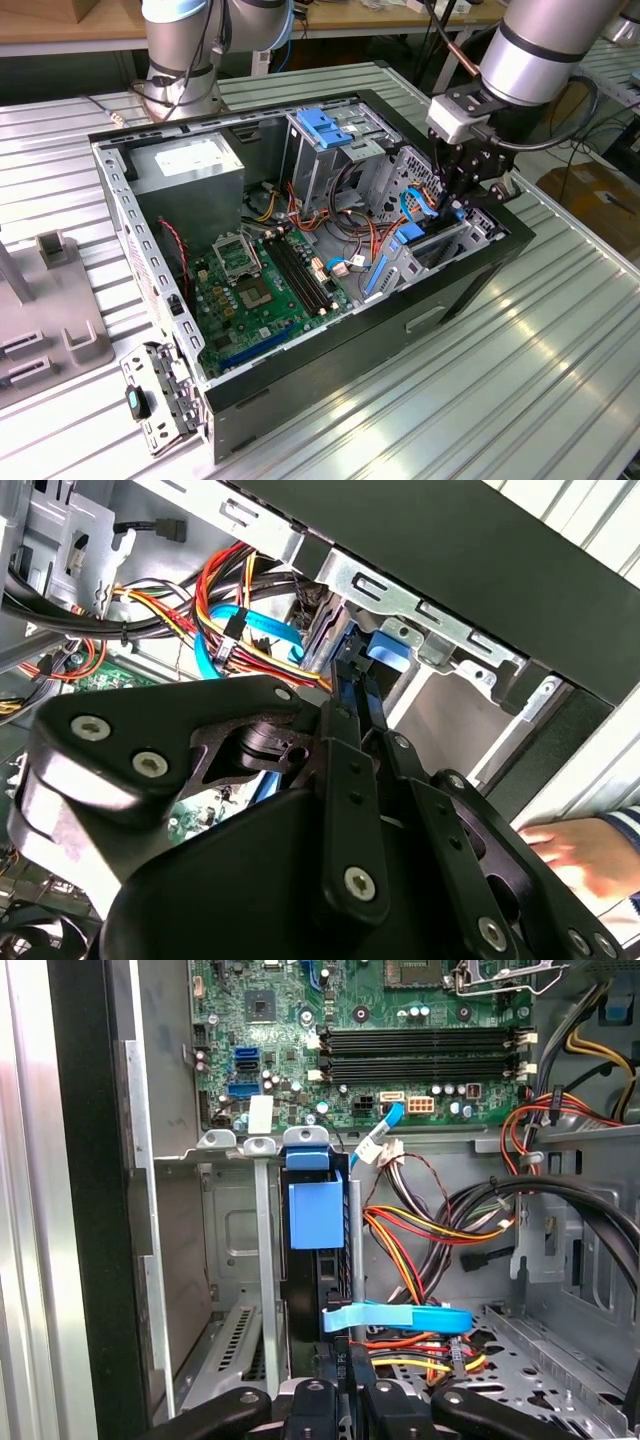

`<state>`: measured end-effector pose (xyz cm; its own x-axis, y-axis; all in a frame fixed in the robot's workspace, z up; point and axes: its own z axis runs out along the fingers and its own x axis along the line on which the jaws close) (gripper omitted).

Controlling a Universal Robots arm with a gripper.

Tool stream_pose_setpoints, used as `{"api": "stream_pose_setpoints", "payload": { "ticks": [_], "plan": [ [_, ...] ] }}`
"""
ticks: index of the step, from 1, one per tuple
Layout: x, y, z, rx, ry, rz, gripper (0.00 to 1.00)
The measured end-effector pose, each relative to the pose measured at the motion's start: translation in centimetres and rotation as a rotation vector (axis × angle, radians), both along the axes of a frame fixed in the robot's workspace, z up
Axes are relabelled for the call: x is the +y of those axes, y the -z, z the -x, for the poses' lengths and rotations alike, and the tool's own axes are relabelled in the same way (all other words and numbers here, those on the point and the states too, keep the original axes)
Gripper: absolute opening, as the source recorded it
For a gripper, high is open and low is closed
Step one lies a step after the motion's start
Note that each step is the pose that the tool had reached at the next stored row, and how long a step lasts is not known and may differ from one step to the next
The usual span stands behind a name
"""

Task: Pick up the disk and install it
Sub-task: 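Insert the second disk wire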

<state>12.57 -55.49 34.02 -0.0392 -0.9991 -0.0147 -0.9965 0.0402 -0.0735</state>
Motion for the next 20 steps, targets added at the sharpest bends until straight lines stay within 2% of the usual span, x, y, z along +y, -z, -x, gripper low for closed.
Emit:
{"api": "stream_pose_setpoints", "payload": {
  "ticks": [4,12,13,14,15,17,20],
  "plan": [
    [0.00,0.35,0.00,0.0000,0.000,0.0010,0.17],
    [0.00,0.42,0.00,0.0000,0.000,0.0004,0.17],
    [0.01,0.56,0.00,0.0000,0.000,-0.0024,0.18],
    [0.00,0.54,0.00,0.0000,0.000,-0.0016,0.18],
    [0.01,0.46,0.00,0.0000,0.000,-0.0001,0.24],
    [0.00,0.36,0.00,0.0001,0.000,0.0004,0.24],
    [0.05,-0.59,0.00,0.0000,0.000,0.0012,0.24]
  ]
}}
